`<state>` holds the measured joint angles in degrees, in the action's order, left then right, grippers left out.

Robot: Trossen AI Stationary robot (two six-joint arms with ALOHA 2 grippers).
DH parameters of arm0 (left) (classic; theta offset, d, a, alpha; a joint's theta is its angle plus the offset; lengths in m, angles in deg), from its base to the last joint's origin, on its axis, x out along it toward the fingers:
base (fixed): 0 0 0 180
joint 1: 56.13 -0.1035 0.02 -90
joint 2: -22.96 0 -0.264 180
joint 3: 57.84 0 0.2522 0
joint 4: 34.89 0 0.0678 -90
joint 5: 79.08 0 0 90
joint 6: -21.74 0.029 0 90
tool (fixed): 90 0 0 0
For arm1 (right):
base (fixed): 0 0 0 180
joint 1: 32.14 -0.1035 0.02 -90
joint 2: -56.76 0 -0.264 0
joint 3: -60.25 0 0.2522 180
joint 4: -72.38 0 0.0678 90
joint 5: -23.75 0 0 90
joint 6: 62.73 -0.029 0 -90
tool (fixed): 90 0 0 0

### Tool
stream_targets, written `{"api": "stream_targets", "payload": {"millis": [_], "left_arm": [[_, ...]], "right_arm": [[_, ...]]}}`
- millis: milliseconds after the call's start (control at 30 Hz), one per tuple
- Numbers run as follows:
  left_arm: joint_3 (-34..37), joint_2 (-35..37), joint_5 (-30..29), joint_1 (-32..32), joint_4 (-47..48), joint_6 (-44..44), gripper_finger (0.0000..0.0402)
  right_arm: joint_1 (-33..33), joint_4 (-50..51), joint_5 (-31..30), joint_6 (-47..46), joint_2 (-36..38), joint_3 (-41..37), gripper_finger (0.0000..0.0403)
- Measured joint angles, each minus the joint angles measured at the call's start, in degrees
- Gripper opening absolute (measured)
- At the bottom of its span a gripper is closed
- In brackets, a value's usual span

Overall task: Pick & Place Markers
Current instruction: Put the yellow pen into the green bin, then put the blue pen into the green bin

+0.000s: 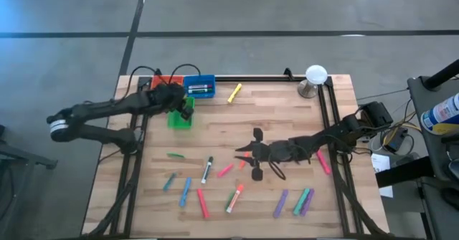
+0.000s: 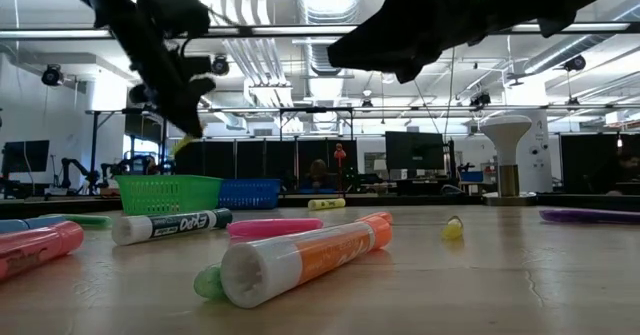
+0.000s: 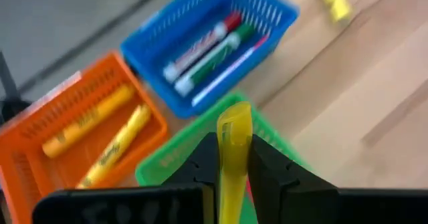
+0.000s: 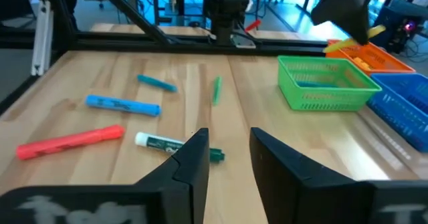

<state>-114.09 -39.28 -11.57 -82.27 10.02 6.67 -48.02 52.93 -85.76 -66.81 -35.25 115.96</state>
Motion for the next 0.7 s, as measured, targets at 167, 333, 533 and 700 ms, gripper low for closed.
{"api": "stream_targets", "payload": {"millis": [167, 333, 533, 700], "left_arm": [[3.99, -1.66, 2.39, -1.45, -0.23, -0.45, 0.0045], [6.8, -3.13, 2.45, -1.48, -0.59, -2.63, 0.0077], [6.64, -4.84, 5.06, -1.5, 1.16, -2.75, 0.0137], [2.1, -2.97, 5.24, -0.27, 9.67, -4.19, 0.0134]], "right_arm": [[0.0, 0.02, 0.0, 0.23, 0.0, -0.04, 0.0098], [0.01, -0.04, -0.01, 0.64, 0.0, -0.09, 0.0102], [0.0, -0.09, -0.02, 0.66, 0.0, -0.09, 0.0095], [0.0, -0.06, -0.02, 0.66, 0.0, -0.09, 0.0094]]}}
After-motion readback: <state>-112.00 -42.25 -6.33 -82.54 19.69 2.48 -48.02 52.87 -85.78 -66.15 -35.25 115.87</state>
